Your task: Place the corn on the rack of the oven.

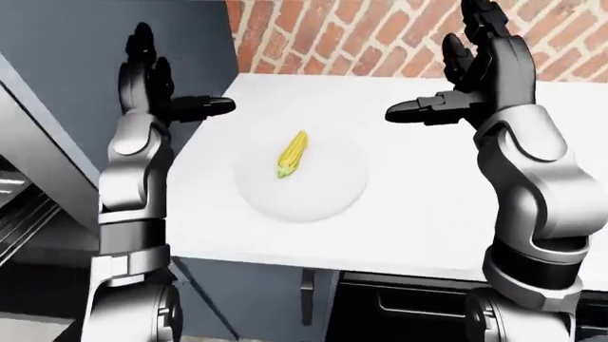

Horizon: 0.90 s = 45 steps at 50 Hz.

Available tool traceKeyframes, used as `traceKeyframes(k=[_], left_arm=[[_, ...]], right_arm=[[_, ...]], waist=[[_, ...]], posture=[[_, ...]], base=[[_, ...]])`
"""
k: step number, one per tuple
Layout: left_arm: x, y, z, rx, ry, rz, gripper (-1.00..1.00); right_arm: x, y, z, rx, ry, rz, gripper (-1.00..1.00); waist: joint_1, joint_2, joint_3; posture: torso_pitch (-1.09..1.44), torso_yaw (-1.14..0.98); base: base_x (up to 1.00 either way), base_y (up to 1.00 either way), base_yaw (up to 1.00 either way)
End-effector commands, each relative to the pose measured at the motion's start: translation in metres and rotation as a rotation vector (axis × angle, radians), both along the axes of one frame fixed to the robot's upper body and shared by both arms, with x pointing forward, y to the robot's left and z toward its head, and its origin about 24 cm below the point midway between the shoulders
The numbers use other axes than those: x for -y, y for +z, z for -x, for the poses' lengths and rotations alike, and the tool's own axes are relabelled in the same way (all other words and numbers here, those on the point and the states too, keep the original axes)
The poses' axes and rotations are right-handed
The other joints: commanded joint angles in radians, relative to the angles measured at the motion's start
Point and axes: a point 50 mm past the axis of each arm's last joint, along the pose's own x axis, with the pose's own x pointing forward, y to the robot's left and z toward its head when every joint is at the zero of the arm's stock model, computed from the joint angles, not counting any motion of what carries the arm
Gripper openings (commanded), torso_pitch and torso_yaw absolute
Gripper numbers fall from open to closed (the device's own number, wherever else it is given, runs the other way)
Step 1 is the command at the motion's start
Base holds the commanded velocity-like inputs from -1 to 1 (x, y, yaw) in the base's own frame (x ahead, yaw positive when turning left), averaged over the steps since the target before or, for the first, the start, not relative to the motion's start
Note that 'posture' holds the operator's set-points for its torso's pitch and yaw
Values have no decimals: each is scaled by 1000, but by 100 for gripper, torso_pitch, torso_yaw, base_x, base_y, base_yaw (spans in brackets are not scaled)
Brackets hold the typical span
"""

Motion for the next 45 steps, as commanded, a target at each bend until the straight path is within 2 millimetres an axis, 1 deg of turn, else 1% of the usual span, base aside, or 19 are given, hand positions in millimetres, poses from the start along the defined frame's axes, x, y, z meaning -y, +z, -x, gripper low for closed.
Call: traceKeyframes(k=[1, 3, 4, 7, 8, 9, 10, 11, 12, 13, 14, 16, 20, 21, 24, 28, 34, 40, 45], left_arm=[[9, 23, 3, 84, -31, -17, 100], [9, 21, 2, 83, -31, -18, 100], [9, 20, 1, 82, -31, -17, 100], [10, 16, 0, 75, -33, -20, 100], [10, 17, 0, 76, -34, -20, 100], [10, 18, 1, 78, -37, -19, 100], [10, 18, 1, 79, -38, -19, 100], [10, 17, 0, 78, -38, -20, 100], [10, 17, 1, 78, -40, -20, 100], [11, 17, 1, 79, -42, -21, 100], [11, 17, 1, 80, -43, -21, 100], [11, 16, 0, 79, -47, -22, 100], [14, 15, 1, 82, -63, -23, 100], [14, 14, 1, 82, -65, -23, 100], [14, 17, 2, 85, -72, -23, 100], [14, 18, 3, 87, -74, -21, 100], [14, 21, 5, 90, -76, -17, 100], [13, 24, 7, 92, -79, -9, 100], [12, 25, 7, 95, -83, -9, 100]], right_arm=[[5, 16, 6, 76, -24, 4, 100], [5, 15, 6, 75, -25, 6, 100], [6, 16, 7, 75, -26, 6, 100], [5, 14, 6, 65, -28, 18, 100], [5, 15, 6, 66, -29, 13, 100], [5, 15, 6, 67, -33, 10, 100], [6, 14, 6, 62, -38, 12, 100], [7, 14, 5, 60, -42, 7, 100], [7, 14, 5, 58, -47, 7, 100], [7, 14, 5, 57, -49, 6, 100], [7, 14, 4, 56, -49, 6, 100], [7, 14, 4, 55, -50, 6, 100], [3, 17, 6, 59, -37, 4, 100], [3, 18, 6, 59, -39, 8, 100], [4, 18, 7, 64, -42, 17, 100], [-2, 20, 8, 62, -26, 32, 100], [-1, 29, 7, 58, -32, 60, 100], [-9, 51, -7, 40, -28, 174, 100], [-24, 70, -19, 30, 12, 294, 100]], waist=[[-9, 17, -34], [4, -6, -40], [6, -18, -36], [-10, -46, -20], [-29, -58, -20], [-31, -66, -10], [-28, -65, -3], [-24, -85, -8], [-20, -113, -19], [-24, -113, -11], [-37, -75, -10], [-37, -70, -21], [-52, -30, -34], [-53, -43, -31], [-54, -43, -36], [-51, -45, -36], [-48, -47, -37], [-49, -43, -36], [-52, -37, -33]], posture=[[0, 0], [0, 0], [0, 0], [0, 0], [0, 0], [0, 0], [0, 0], [0, 0], [0, 0], [0, 0], [0, 0], [0, 0], [0, 0], [0, 0], [0, 0], [0, 0], [0, 0], [0, 0], [0, 0]], base=[[0, 0, 100], [0, 0, 100], [0, 0, 100], [0, 0, 98], [0, 0, 43], [0, 0, 0], [0, 0, 0], [0, 0, 0], [0, 0, 0], [0, 0, 0], [0, 0, 0], [0, 0, 0], [0, 0, 0], [0, 0, 0], [0, 0, 0], [0, 0, 0], [0, 0, 0], [0, 0, 0], [0, 0, 0]])
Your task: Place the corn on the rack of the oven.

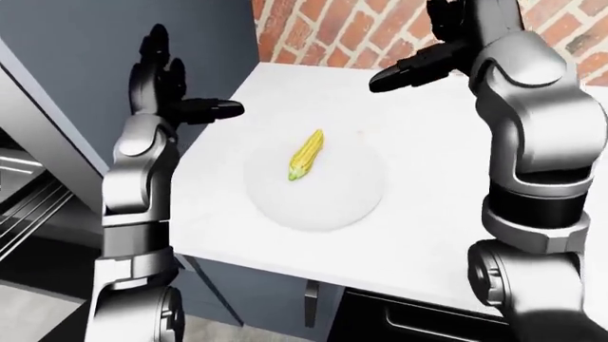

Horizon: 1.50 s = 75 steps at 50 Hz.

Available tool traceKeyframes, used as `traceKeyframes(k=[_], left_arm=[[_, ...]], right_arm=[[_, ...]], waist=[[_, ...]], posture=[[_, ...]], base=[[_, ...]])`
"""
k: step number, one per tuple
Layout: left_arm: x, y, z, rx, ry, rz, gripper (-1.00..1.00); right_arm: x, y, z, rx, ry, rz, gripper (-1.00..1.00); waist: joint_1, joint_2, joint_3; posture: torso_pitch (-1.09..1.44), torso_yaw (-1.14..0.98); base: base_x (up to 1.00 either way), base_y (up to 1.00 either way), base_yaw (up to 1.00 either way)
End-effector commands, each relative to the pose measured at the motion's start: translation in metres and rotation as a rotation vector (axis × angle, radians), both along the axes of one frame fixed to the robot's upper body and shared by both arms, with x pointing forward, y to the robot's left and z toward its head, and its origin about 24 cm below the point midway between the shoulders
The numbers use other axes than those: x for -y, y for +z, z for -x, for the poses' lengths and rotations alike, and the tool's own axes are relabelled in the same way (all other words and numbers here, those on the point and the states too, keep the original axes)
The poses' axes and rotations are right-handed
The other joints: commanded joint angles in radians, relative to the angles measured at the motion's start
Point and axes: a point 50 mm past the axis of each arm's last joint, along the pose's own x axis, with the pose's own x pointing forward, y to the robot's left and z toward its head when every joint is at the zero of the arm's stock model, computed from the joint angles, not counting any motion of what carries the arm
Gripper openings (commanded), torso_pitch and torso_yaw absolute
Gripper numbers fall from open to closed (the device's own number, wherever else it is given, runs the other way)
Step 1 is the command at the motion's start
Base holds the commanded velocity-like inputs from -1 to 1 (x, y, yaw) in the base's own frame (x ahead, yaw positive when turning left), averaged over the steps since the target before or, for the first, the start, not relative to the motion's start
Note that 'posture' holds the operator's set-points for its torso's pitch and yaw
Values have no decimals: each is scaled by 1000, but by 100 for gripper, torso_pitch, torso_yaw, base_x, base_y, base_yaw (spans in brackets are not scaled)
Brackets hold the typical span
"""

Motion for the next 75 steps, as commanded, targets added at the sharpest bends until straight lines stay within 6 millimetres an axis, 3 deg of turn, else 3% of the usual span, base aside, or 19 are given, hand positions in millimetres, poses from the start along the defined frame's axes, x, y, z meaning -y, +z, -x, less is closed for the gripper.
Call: traceKeyframes(k=[1, 10, 15, 23, 37, 49, 50, 51, 56, 73, 75], left_arm=[[0, 26, 6, 109, -3, -11, 100], [0, 28, 6, 112, -4, -6, 100], [0, 28, 6, 112, -6, -4, 100], [-1, 28, 5, 111, -4, 1, 100], [-2, 30, 6, 114, -7, 2, 100], [-2, 31, 6, 116, -7, 4, 100], [-2, 31, 7, 116, -7, 5, 100], [-2, 32, 7, 117, -6, 5, 100], [-2, 31, 7, 117, -7, 6, 100], [-3, 32, 7, 116, -4, 9, 100], [-4, 32, 7, 117, -5, 9, 100]], right_arm=[[-7, 23, 2, 80, 28, 79, 100], [-26, 40, -19, 57, 118, 276, 100], [-36, 39, -27, 7, 181, 464, 100], [-56, 41, -21, 14, 265, 722, 100], [-71, 14, -13, 3, 362, 1092, 100], [-85, -1, -17, -14, 403, 1170, 100], [-85, -2, -17, -13, 404, 1172, 98], [-87, -3, -18, -14, 407, 1172, 76], [-91, -9, -19, -11, 417, 1176, 62], [-111, -23, -23, -14, 470, 1192, 54], [-115, -26, -23, -4, 477, 1196, 61]], waist=[[0, 4, -29], [-3, 14, -28], [-5, 19, -27], [-10, 26, -27], [-17, 31, -22], [-21, 36, -22], [-21, 36, -22], [-21, 36, -23], [-21, 36, -24], [-19, 40, -26], [-19, 41, -27]], posture=[[0, 0], [0, 0], [0, 0], [0, 0], [0, 0], [0, 0], [0, 0], [0, 0], [0, 0], [0, 0], [0, 0]], base=[[0, 0, 0], [0, 0, 0], [0, 0, 0], [0, 0, 0], [0, 0, 0], [0, 0, 0], [0, 0, 0], [0, 0, 0], [0, 0, 0], [0, 0, 0], [0, 0, 0]])
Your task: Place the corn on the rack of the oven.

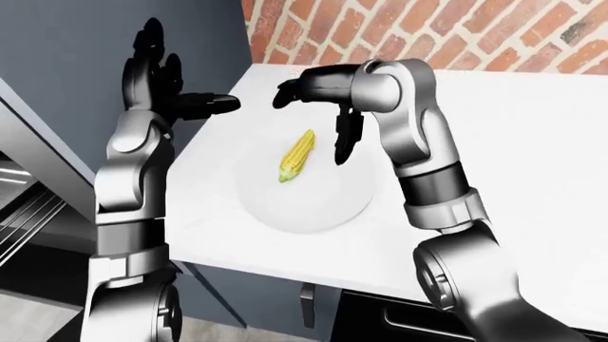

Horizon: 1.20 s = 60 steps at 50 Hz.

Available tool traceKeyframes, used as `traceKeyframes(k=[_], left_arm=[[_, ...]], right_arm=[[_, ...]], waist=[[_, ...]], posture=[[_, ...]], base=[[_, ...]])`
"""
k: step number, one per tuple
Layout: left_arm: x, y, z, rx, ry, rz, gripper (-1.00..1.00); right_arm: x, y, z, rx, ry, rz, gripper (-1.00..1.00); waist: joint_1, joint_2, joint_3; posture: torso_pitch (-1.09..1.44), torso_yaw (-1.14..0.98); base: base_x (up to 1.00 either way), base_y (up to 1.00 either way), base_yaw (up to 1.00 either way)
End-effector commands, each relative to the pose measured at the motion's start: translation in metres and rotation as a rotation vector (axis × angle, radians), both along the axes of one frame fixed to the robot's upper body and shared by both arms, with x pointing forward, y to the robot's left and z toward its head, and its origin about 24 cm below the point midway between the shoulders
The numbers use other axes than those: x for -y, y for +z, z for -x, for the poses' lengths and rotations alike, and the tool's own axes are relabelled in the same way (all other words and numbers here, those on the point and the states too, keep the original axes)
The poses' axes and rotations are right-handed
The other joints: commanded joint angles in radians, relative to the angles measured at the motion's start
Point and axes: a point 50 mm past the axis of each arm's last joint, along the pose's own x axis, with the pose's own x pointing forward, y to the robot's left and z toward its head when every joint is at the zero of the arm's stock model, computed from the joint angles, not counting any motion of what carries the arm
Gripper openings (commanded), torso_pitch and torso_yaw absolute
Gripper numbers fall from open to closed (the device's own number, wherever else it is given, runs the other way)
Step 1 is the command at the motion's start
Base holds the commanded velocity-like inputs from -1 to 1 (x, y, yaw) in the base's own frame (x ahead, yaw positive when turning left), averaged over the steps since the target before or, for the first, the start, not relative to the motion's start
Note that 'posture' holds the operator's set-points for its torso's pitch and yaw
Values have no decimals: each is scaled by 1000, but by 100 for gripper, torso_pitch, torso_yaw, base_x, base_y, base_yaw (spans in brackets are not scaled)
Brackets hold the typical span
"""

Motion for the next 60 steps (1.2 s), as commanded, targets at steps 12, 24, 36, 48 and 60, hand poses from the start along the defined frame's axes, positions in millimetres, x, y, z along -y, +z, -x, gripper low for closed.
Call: traceKeyframes(k=[12, 24, 36, 48, 60], left_arm=[[-1, 24, 5, 104, 0, -10, 100], [-2, 24, 5, 101, 2, -6, 100], [-2, 25, 4, 102, 3, -3, 100], [-2, 24, 5, 101, 1, -4, 100], [-2, 24, 5, 102, 1, -4, 100]], right_arm=[[-17, 9, 1, 87, 57, -3, 54], [-31, -6, -5, 77, 93, 27, 44], [-42, -20, -9, 91, 126, 43, 45], [-44, -30, -12, 118, 150, 90, 41], [-45, -41, -14, 116, 156, 100, 41]], waist=[[0, 8, -34], [-2, 11, -36], [-3, 15, -38], [-3, 15, -38], [-2, 14, -38]], posture=[[0, 0], [0, 0], [0, 0], [0, 0], [0, 0]], base=[[0, 0, 0], [0, 0, 0], [0, 0, 0], [0, 0, 0], [0, 0, 0]])
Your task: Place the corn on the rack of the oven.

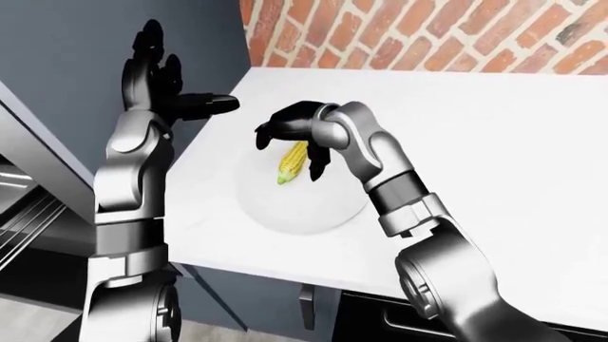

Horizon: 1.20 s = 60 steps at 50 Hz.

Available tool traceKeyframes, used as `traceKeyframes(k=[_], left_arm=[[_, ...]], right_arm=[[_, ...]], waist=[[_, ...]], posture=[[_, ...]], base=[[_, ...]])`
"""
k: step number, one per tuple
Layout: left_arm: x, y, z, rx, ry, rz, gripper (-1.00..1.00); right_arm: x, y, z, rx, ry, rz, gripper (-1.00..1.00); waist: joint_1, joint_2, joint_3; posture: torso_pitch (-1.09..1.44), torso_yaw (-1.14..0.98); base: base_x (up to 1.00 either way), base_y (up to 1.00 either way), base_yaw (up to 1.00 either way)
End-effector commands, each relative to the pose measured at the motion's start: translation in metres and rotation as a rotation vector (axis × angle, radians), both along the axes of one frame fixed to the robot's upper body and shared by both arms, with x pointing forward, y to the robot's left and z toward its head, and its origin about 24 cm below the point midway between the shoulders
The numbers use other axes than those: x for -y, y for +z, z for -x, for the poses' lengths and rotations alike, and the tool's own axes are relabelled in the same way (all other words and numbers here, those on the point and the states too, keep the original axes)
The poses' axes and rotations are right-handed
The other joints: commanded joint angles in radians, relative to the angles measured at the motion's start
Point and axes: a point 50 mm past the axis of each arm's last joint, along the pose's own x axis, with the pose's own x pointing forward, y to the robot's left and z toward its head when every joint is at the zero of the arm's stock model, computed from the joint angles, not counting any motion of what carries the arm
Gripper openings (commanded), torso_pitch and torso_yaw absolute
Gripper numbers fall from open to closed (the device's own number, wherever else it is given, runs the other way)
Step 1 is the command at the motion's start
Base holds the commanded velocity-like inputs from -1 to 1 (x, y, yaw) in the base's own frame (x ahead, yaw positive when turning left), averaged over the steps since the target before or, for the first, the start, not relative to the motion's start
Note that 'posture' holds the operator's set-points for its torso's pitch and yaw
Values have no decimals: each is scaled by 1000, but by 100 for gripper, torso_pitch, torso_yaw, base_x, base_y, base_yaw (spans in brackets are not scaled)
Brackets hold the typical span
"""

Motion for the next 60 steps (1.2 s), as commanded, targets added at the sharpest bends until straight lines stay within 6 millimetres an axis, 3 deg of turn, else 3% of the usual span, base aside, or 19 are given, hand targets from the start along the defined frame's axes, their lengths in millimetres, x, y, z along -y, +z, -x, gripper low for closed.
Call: traceKeyframes(k=[1, 23, 40, 44, 55, 60], left_arm=[[0, 25, 6, 107, 2, -11, 100], [0, 24, 5, 104, 2, -12, 100], [0, 24, 4, 103, 0, -13, 100], [0, 24, 5, 104, 0, -13, 100], [1, 24, 5, 104, -2, -13, 100], [1, 24, 5, 103, -3, -13, 100]], right_arm=[[-3, 20, 2, 77, 16, -30, 41], [-4, 12, 1, 70, 25, -25, 10], [-10, 0, 3, 70, 45, -13, 14], [-11, -2, 4, 67, 47, -11, -4], [-13, -11, 5, 64, 53, 5, -2], [-14, -12, 5, 62, 55, 2, -16]], waist=[[0, 6, -29], [4, 4, -32], [3, 3, -38], [2, 4, -38], [3, 5, -39], [1, 5, -40]], posture=[[0, 0], [0, 0], [0, 0], [0, 0], [0, 0], [0, 0]], base=[[0, 0, 0], [0, 0, 0], [0, 0, 0], [0, 0, 0], [0, 0, 0], [0, 0, 0]])
